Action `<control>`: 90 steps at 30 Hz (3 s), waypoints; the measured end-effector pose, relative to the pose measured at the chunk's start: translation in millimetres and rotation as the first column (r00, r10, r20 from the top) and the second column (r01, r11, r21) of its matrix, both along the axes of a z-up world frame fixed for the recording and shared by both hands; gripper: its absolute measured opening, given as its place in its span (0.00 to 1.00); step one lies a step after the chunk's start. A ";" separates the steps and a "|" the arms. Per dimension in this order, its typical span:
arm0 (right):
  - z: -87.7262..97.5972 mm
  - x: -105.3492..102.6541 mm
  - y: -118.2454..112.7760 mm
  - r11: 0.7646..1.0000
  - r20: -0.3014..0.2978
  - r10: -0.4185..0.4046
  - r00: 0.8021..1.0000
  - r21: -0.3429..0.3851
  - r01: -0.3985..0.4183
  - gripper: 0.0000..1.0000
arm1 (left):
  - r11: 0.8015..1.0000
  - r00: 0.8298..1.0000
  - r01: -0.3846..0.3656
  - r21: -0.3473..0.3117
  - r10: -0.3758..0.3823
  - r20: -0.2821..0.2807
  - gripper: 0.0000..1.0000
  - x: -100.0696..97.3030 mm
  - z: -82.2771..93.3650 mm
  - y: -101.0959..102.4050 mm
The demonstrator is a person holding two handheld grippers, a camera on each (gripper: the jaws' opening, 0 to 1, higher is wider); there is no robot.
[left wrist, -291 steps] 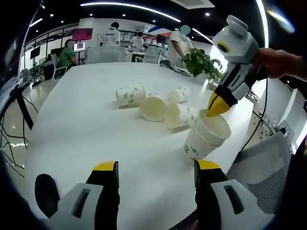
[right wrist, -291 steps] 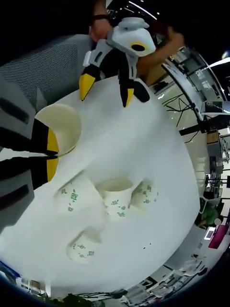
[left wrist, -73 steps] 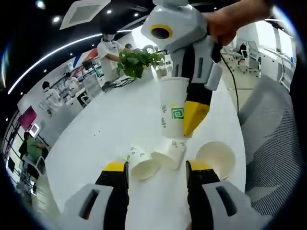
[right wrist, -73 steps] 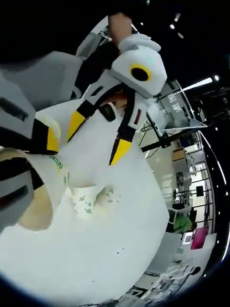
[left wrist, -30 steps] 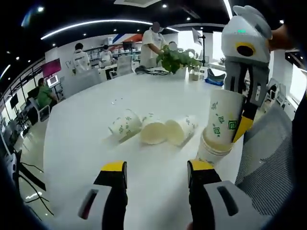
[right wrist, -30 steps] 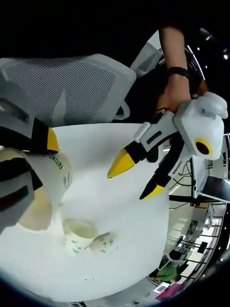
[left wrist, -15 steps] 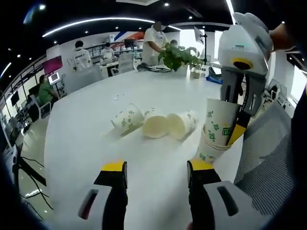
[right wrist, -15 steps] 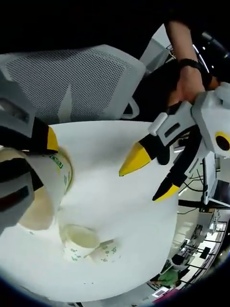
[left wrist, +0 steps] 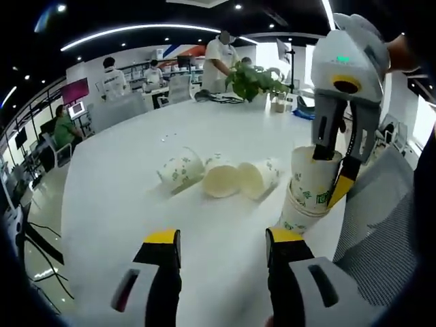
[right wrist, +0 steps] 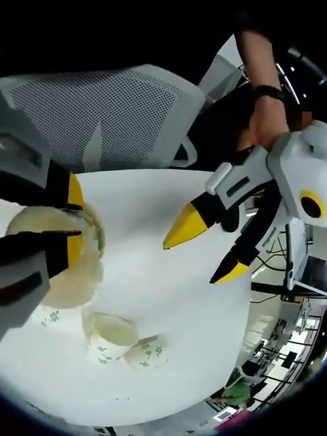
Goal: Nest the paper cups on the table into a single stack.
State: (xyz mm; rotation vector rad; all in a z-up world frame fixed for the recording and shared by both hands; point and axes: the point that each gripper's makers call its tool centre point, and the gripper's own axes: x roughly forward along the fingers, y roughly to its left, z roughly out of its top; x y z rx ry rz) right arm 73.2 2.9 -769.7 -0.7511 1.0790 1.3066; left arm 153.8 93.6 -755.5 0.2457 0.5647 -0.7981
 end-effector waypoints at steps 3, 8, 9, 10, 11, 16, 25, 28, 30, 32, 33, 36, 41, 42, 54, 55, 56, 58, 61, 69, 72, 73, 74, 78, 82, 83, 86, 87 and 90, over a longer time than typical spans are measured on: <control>1.0 0.4 -0.8 1.000 0.006 0.003 1.000 0.001 -0.003 0.10 | 1.000 1.000 0.002 0.001 -0.002 0.001 0.48 -0.6 0.0 -1.6; 6.0 0.3 -5.8 1.000 0.014 0.006 1.000 -0.003 -0.006 0.11 | 1.000 1.000 0.003 -0.004 -0.003 0.001 0.48 0.0 -0.9 -3.0; 8.0 -0.5 -6.9 1.000 0.017 0.006 1.000 -0.001 -0.006 0.11 | 1.000 1.000 0.003 -0.003 -0.003 0.002 0.48 -0.5 -0.8 -3.6; 9.1 -0.7 -7.2 1.000 0.018 0.005 1.000 0.001 -0.005 0.11 | 1.000 1.000 0.003 -0.002 -0.003 0.001 0.48 1.8 -1.1 -1.7; 10.6 1.0 -5.7 1.000 0.019 0.005 1.000 0.004 -0.005 0.11 | 1.000 1.000 0.003 -0.002 -0.003 0.001 0.48 2.3 -1.1 -1.3; 14.5 -0.4 -10.0 1.000 0.032 0.011 0.999 0.015 -0.012 0.13 | 1.000 1.000 0.009 -0.001 -0.009 0.002 0.48 -1.3 0.2 -5.3; 24.8 -2.6 -14.1 0.999 0.046 0.002 0.999 0.044 -0.004 0.15 | 1.000 1.000 0.023 0.006 -0.023 0.005 0.48 0.8 0.9 -5.6; 30.0 -4.2 -16.7 0.999 0.053 -0.008 0.999 0.050 0.005 0.15 | 1.000 1.000 0.030 0.008 -0.030 0.007 0.48 2.2 1.5 -6.6; 33.7 -3.1 -16.2 0.998 0.055 -0.015 0.998 0.059 0.011 0.15 | 0.999 0.999 0.035 0.010 -0.035 0.009 0.48 0.6 2.5 -9.1; 38.5 -5.0 -17.9 0.997 0.052 -0.028 0.998 0.078 0.024 0.15 | 0.999 0.999 0.038 0.007 -0.038 0.010 0.48 2.9 3.3 -9.4; 38.1 -4.0 -17.7 0.996 0.051 -0.039 0.998 0.087 0.034 0.15 | 0.999 0.999 0.039 0.006 -0.039 0.011 0.48 3.5 3.7 -9.7; 45.9 -2.8 -22.4 0.990 0.049 -0.088 0.995 0.119 0.082 0.15 | 0.999 0.999 0.045 0.006 -0.045 0.012 0.48 0.3 7.5 -13.8; 49.9 1.4 -32.6 0.981 0.058 -0.141 0.988 0.140 0.132 0.15 | 0.998 0.998 0.064 0.012 -0.064 0.012 0.47 -0.3 7.9 -22.3; 50.0 1.8 -35.0 0.981 0.063 -0.147 0.987 0.140 0.138 0.15 | 0.998 0.998 0.065 0.012 -0.065 0.012 0.47 0.3 7.3 -22.5; 54.2 24.1 -79.1 0.937 0.148 -0.329 0.933 0.178 0.302 0.25 | 0.996 0.999 0.045 -0.078 -0.047 -0.028 0.45 16.9 12.3 -39.6; 55.8 20.7 -81.9 0.923 0.155 -0.363 0.919 0.193 0.332 0.29 | 0.995 0.998 0.046 -0.091 -0.049 -0.033 0.44 18.9 13.3 -42.1; 55.9 21.1 -83.4 0.920 0.159 -0.371 0.915 0.196 0.339 0.32 | 0.995 0.998 0.046 -0.094 -0.049 -0.034 0.44 19.9 13.0 -42.3; 54.7 29.1 -98.3 0.909 0.198 -0.404 0.893 0.197 0.367 0.37 | 0.993 0.997 0.054 -0.102 -0.059 -0.043 0.42 20.9 15.9 -50.8; 49.7 30.6 -114.3 0.886 0.218 -0.456 0.863 0.204 0.416 0.39 | 0.989 0.995 0.064 -0.132 -0.073 -0.068 0.38 25.3 13.5 -61.0; 42.4 20.0 -128.6 0.850 0.184 -0.518 0.836 0.217 0.479 0.39 | 0.970 0.972 0.123 -0.210 -0.161 -0.174 0.37 26.4 -0.3 -102.0; 39.0 19.0 -131.5 0.831 0.167 -0.546 0.821 0.230 0.506 0.39 | 0.968 0.964 0.139 -0.211 -0.181 -0.194 0.37 25.2 -4.0 -114.7; 38.5 18.2 -132.4 0.827 0.165 -0.552 0.817 0.231 0.512 0.39 | 0.967 0.962 0.141 -0.210 -0.184 -0.200 0.37 25.8 -6.1 -117.2; 38.2 18.0 -132.8 0.826 0.164 -0.554 0.816 0.231 0.514 0.39 | 0.967 0.960 0.142 -0.211 -0.186 -0.207 0.36 23.9 -7.0 -120.2; 35.9 14.8 -138.1 0.813 0.152 -0.572 0.806 0.236 0.532 0.39 | 0.966 0.952 0.138 -0.220 -0.191 -0.241 0.36 29.9 -17.6 -126.6; 33.3 12.8 -144.2 0.800 0.143 -0.591 0.794 0.235 0.553 0.38 | 0.966 0.944 0.141 -0.218 -0.198 -0.264 0.34 33.7 -21.6 -131.2; 33.6 12.7 -149.0 0.794 0.141 -0.599 0.788 0.235 0.561 0.38 | 0.964 0.941 0.134 -0.228 -0.196 -0.277 0.33 33.9 -21.3 -132.8; 29.2 12.6 -153.1 0.785 0.131 -0.610 0.782 0.231 0.574 0.38 | 0.955 0.925 0.113 -0.275 -0.202 -0.321 0.31 32.2 -20.0 -138.1; 28.3 13.1 -153.5 0.784 0.128 -0.611 0.781 0.229 0.576 0.38 | 0.950 0.919 0.119 -0.289 -0.216 -0.330 0.30 31.5 -20.9 -139.8; 26.3 14.7 -157.0 0.780 0.120 -0.616 0.779 0.227 0.582 0.38 | 0.949 0.910 0.133 -0.286 -0.231 -0.344 0.30 35.0 -31.1 -141.5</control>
